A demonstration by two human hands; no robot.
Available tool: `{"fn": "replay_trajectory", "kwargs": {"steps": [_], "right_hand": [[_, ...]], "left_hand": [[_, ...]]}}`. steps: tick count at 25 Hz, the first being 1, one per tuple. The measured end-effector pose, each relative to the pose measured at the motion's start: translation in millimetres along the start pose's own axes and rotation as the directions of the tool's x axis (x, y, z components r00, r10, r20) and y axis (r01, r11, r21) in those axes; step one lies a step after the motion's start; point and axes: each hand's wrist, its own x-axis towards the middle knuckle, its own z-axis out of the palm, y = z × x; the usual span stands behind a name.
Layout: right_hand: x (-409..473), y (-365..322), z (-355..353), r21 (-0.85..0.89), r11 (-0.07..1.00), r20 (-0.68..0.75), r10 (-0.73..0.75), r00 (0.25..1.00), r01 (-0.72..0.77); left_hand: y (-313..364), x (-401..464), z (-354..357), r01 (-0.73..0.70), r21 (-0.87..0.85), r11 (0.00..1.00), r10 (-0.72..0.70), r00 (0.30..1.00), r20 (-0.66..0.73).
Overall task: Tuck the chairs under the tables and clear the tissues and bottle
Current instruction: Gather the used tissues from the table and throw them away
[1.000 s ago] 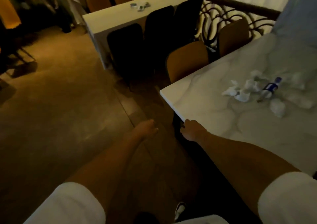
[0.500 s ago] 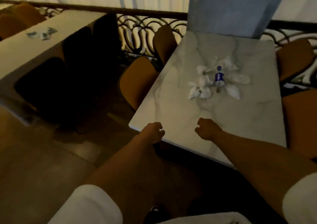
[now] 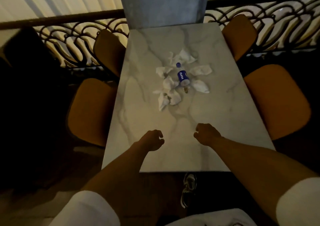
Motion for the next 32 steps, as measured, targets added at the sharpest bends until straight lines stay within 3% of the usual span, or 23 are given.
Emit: {"fn": "replay_trajectory", "kwargs": {"steps": [5, 10, 13, 16, 18, 21, 27, 32], "right_hand": [[82.4, -22.3, -15.1, 0.093, 0.995, 0.029, 0.04, 0.999, -0.042], [141.7, -46.3, -18.0, 0.126, 0.991, -0.014, -0.037, 0.999, 0.039], [173.6, -63.5, -21.4, 0.152, 0.978, -0.15, -0.122, 0.981, 0.145], [196.6, -76.6, -20.5, 0.084, 0.964, -0.309, -0.215, 0.926, 0.252], [211.2, -82.2, -16.9, -0.015, 0.958, -0.281, -0.28, 0.918, 0.287], [219.1, -85.8, -11.5, -0.081, 0.96, -0.151, -0.277, 0.949, 0.268], [202.3, -76.1, -1.7, 0.036, 0.978, -0.01, -0.207, 0.978, 0.208], [189.3, -66.2, -10.1, 0.142, 0.973, -0.059, -0.176, 0.983, 0.183]], "left_hand": [[-3.6, 57.3, -24.9, 0.097, 0.019, 0.995, -0.097, 0.995, -0.009], [-12.9, 108.3, -46.8, 0.129, -0.016, 0.992, -0.13, 0.985, -0.112], [-13.8, 143.3, -62.0, 0.05, 0.04, 0.998, -0.041, 0.982, -0.183], [-9.6, 175.9, -70.6, -0.121, 0.195, 0.973, 0.163, 0.963, -0.216], [-10.4, 196.1, -68.3, -0.221, 0.307, 0.926, 0.289, 0.937, -0.195], [-16.7, 208.2, -55.1, -0.275, 0.359, 0.892, 0.356, 0.916, -0.183], [-19.5, 194.9, -54.8, -0.233, 0.162, 0.959, 0.261, 0.948, -0.182], [-23.2, 183.7, -65.4, -0.205, 0.069, 0.976, 0.214, 0.963, -0.164]]}}
